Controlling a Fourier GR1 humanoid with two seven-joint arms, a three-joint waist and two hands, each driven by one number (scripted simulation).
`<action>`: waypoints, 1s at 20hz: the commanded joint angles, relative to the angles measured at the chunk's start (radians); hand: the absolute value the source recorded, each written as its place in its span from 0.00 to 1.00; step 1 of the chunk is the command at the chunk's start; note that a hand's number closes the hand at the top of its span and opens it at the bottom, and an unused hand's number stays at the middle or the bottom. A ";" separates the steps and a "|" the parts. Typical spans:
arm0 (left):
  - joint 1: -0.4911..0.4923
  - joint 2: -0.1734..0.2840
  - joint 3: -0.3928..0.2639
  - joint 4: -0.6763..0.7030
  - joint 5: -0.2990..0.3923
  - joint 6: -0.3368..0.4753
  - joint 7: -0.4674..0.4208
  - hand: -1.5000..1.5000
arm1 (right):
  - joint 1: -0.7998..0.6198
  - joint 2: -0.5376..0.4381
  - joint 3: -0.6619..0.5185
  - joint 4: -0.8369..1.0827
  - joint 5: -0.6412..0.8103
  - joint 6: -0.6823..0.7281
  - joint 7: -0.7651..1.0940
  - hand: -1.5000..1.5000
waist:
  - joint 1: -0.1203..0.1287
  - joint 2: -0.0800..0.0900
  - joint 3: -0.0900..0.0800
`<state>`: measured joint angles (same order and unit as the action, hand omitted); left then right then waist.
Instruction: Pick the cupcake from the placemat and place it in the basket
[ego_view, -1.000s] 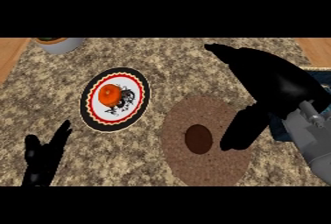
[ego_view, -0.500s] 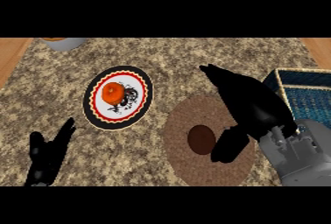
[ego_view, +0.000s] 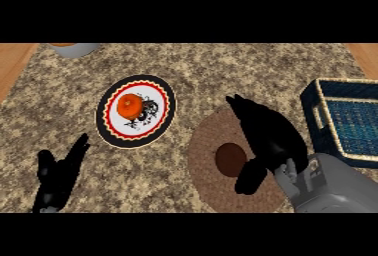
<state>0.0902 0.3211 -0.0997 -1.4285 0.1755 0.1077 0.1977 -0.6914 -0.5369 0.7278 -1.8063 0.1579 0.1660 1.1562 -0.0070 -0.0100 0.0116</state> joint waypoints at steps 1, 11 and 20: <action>0.057 -0.033 -0.023 0.074 0.002 -0.019 -0.004 0.50 | 0.053 0.042 0.035 0.023 0.072 -0.026 0.109 0.00 | 0.005 0.009 -0.013; 0.033 -0.032 -0.009 -0.009 -0.004 -0.012 0.082 0.50 | 0.126 0.118 0.005 0.093 0.210 -0.037 0.038 0.00 | 0.010 0.009 -0.012; 0.046 -0.052 -0.002 0.032 -0.029 -0.028 0.045 0.50 | 0.124 0.212 -0.016 0.165 0.278 0.006 0.006 0.00 | 0.014 0.011 -0.012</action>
<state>0.1110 0.3014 -0.0811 -1.4561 0.1427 0.0911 0.2223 -0.5226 -0.3903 0.7217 -1.6919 0.4153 0.1224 1.0720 0.0020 -0.0074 0.0115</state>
